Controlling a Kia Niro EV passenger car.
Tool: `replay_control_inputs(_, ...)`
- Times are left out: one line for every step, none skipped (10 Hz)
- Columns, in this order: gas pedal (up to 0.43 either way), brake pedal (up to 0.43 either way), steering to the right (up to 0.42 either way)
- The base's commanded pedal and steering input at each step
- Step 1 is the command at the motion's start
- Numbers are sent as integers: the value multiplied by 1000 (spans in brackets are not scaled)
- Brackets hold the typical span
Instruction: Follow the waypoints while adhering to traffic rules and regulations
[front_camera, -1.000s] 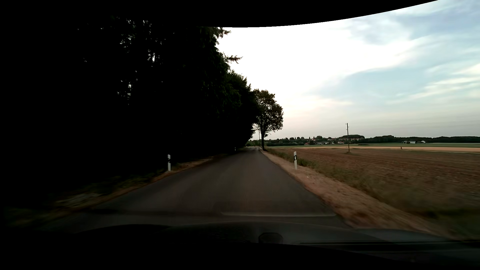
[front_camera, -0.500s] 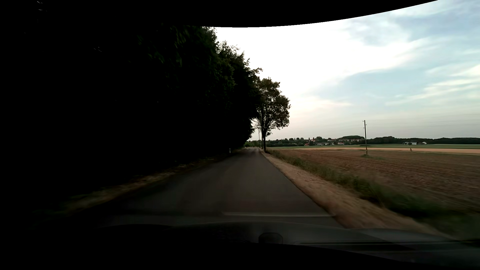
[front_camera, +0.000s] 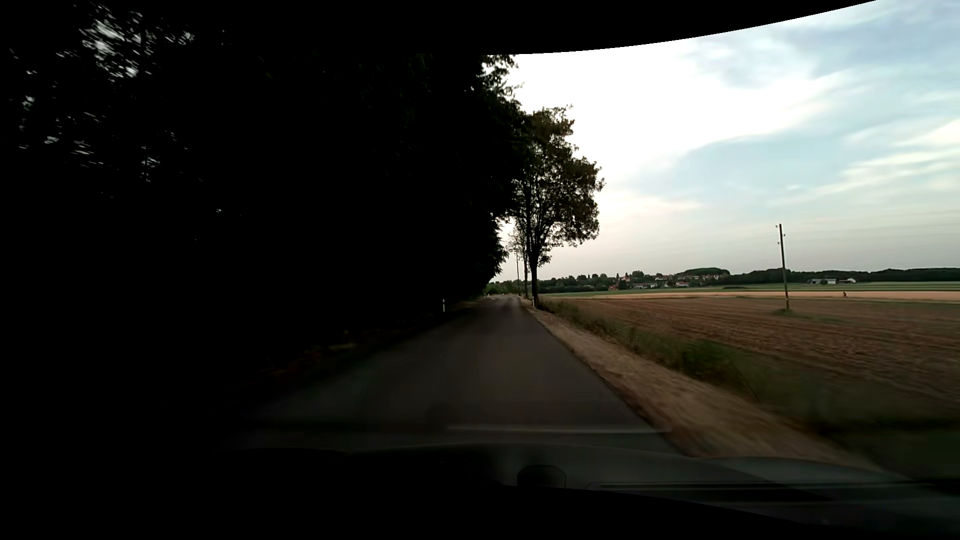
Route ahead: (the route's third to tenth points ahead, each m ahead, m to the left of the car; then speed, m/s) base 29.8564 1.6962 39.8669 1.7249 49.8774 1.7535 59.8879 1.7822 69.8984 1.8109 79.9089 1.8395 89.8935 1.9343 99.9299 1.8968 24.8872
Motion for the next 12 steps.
replay_control_inputs(138, 6, -1)
replay_control_inputs(138, 6, -1)
replay_control_inputs(138, 6, -1)
replay_control_inputs(138, 6, -1)
replay_control_inputs(138, 6, -1)
replay_control_inputs(138, 6, 0)
replay_control_inputs(138, 6, 0)
replay_control_inputs(138, 6, 0)
replay_control_inputs(138, 6, 0)
replay_control_inputs(138, 12, 0)
replay_control_inputs(138, 6, 1)
replay_control_inputs(138, 6, 1)
